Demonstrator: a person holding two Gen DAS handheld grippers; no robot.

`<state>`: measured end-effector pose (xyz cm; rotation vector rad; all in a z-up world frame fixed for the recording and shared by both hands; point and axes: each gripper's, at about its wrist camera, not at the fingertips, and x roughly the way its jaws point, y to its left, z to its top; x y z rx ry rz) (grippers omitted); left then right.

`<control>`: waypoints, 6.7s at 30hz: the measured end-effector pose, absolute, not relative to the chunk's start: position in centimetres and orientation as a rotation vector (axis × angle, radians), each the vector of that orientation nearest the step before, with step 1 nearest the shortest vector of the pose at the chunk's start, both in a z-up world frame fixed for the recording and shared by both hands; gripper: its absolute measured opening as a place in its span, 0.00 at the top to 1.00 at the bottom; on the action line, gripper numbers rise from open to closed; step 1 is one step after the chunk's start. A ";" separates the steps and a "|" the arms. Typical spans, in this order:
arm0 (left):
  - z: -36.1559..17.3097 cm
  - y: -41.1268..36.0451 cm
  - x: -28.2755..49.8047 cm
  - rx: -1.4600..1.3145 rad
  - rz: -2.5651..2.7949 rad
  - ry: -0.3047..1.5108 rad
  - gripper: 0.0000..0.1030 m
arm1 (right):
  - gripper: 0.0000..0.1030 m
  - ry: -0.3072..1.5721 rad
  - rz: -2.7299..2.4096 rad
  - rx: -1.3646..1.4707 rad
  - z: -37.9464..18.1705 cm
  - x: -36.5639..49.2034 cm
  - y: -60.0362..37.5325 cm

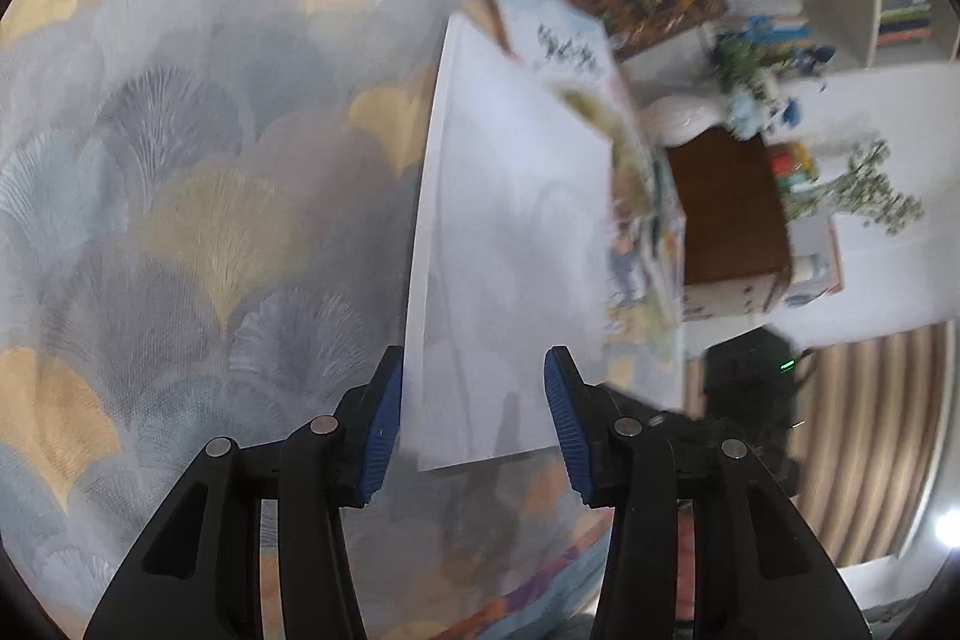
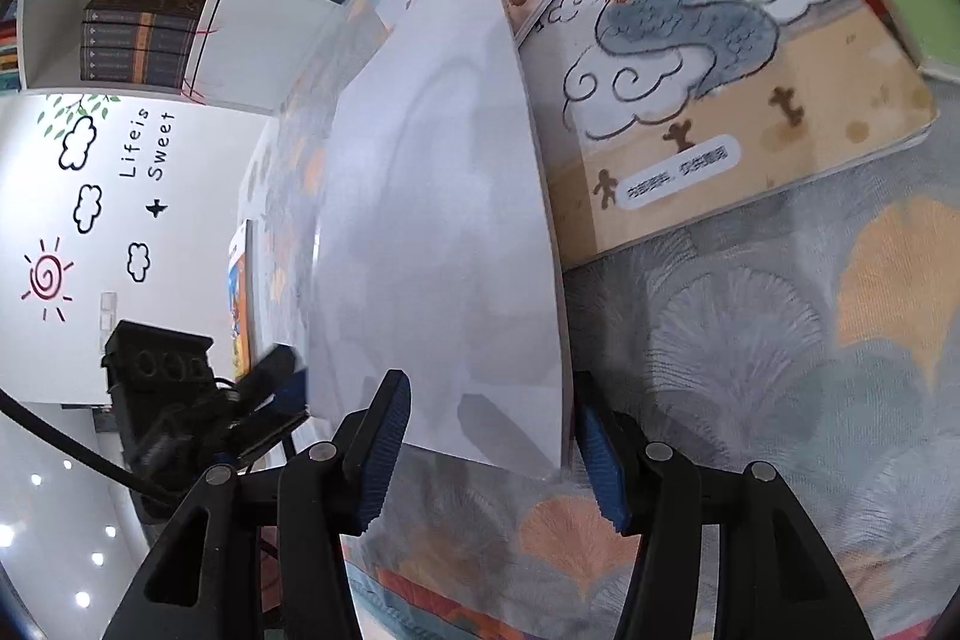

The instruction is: Organize books

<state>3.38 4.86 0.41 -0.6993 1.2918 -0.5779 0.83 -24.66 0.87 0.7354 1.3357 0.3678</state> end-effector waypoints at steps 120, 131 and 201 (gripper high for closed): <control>-0.4 3.0 1.5 -0.479 -0.661 1.397 0.55 | 0.69 1.354 0.343 0.318 2.8 -1.2 -22.5; -0.1 2.9 -0.2 -0.473 -0.599 1.343 0.54 | 0.69 1.300 0.291 0.257 2.4 -0.9 -22.1; 8.7 18.7 12.0 -0.649 -0.400 0.944 0.83 | 0.67 1.020 0.733 0.070 12.9 17.2 -3.0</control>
